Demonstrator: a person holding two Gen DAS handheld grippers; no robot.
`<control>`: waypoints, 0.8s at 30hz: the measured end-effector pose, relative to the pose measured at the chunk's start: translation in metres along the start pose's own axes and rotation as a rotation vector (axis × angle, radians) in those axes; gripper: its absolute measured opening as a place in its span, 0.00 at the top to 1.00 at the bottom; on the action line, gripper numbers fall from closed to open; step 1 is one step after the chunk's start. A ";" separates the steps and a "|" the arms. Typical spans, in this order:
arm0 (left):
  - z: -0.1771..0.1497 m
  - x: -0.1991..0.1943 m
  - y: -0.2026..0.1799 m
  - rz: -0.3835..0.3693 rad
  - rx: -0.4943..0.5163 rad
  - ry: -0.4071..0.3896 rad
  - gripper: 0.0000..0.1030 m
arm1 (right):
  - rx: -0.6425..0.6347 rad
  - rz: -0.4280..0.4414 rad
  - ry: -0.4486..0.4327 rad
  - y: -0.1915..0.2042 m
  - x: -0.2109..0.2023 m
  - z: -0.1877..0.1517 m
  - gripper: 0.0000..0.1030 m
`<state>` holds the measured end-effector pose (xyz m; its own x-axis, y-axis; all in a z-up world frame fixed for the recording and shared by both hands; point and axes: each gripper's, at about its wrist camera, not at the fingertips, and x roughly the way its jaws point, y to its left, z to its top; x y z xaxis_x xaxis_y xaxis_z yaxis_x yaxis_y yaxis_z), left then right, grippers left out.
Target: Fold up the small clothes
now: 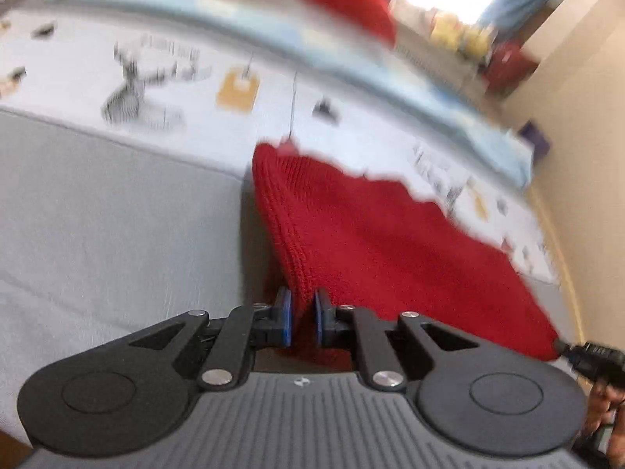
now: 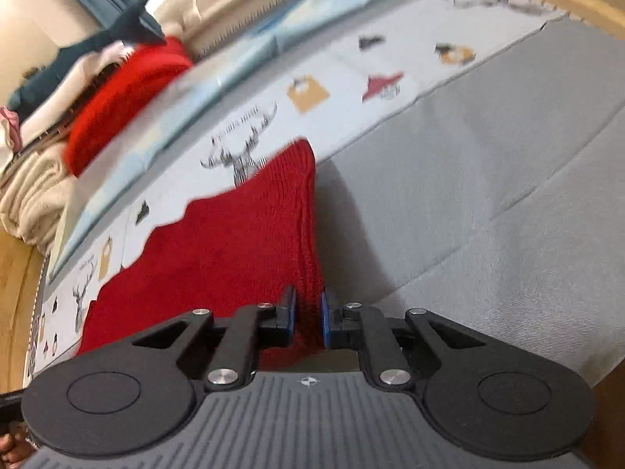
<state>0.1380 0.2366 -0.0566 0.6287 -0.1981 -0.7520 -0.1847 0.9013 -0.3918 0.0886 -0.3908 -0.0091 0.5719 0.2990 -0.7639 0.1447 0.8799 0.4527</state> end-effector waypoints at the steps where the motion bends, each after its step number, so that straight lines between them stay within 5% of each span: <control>1: -0.006 0.002 0.002 0.025 0.004 0.006 0.88 | -0.007 -0.021 -0.003 -0.002 0.000 -0.006 0.88; 5: -0.023 0.036 0.014 0.130 -0.037 0.163 0.85 | 0.029 -0.120 0.118 -0.018 0.035 -0.015 0.86; 10: -0.024 0.008 -0.013 0.151 0.105 -0.004 0.84 | -0.096 -0.202 0.018 0.002 0.027 -0.017 0.81; 13: -0.035 0.023 -0.017 0.115 0.110 0.068 0.84 | -0.151 -0.181 -0.008 0.009 0.024 -0.018 0.81; 16: -0.052 0.053 -0.018 0.212 0.163 0.207 0.82 | -0.142 -0.202 0.102 0.000 0.047 -0.023 0.73; 18: -0.053 0.049 -0.018 0.242 0.182 0.194 0.82 | -0.138 -0.250 0.163 -0.007 0.058 -0.029 0.69; 24: -0.051 0.033 -0.029 0.189 0.196 0.126 0.77 | -0.164 -0.250 0.112 -0.007 0.055 -0.036 0.67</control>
<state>0.1257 0.1841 -0.0975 0.4965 -0.0552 -0.8663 -0.1318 0.9816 -0.1380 0.0894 -0.3676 -0.0711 0.4409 0.0969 -0.8923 0.1324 0.9763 0.1714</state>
